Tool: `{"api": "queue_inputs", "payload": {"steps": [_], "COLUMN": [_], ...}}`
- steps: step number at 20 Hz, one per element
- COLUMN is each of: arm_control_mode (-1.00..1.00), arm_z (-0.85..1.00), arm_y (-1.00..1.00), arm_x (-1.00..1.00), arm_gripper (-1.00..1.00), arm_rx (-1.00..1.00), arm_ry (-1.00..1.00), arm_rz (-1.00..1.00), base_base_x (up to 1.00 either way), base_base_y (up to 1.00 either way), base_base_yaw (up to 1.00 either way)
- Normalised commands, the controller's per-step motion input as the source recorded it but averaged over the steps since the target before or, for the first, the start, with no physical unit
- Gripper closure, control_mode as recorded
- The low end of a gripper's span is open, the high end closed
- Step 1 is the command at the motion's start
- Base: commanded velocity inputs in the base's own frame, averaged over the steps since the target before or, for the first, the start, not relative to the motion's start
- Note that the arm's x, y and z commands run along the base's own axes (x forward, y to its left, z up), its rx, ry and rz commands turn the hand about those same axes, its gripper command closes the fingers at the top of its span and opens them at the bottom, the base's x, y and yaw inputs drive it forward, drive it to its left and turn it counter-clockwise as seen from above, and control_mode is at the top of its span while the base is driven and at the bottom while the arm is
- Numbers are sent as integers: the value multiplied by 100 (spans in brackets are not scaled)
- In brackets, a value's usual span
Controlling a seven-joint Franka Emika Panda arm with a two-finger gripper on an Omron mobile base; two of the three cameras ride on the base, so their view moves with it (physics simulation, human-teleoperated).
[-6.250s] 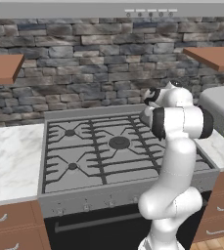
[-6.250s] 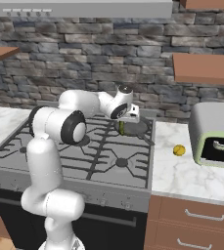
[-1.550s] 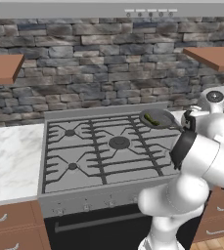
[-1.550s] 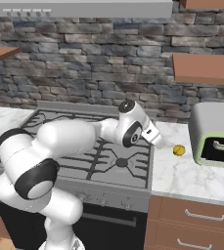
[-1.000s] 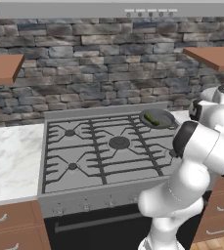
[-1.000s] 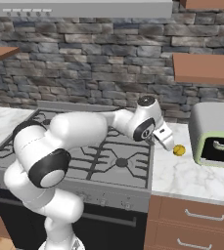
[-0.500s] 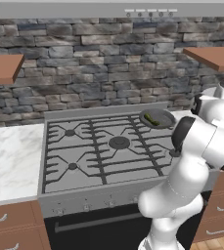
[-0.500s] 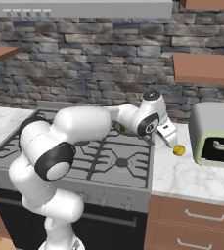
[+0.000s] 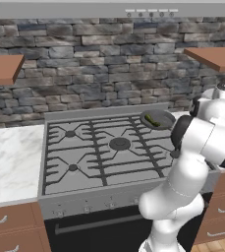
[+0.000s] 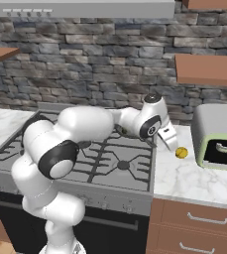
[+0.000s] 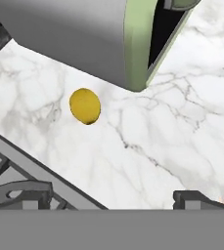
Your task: Put the squash and lemon in the pan. Then turn on the rear right burner and set the heat to medium.
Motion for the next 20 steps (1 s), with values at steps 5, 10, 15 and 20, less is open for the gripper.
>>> {"api": "queue_inputs", "payload": {"steps": [5, 10, 15, 20], "arm_control_mode": [-100, -100, -100, -100], "arm_z": [-21, -19, -18, -18], "arm_y": [-8, -21, -16, -2], "arm_x": [11, 10, 11, 25], "arm_gripper": [-100, -100, -100, -100], "arm_rx": [0, 0, 0, 0], "arm_ry": [-3, -2, -1, 0], "arm_rz": [-3, 0, 0, 0], "base_base_x": [0, 0, 0, 0], "base_base_y": [0, 0, 0, 0], "base_base_yaw": [0, 0, 0, 0]}}
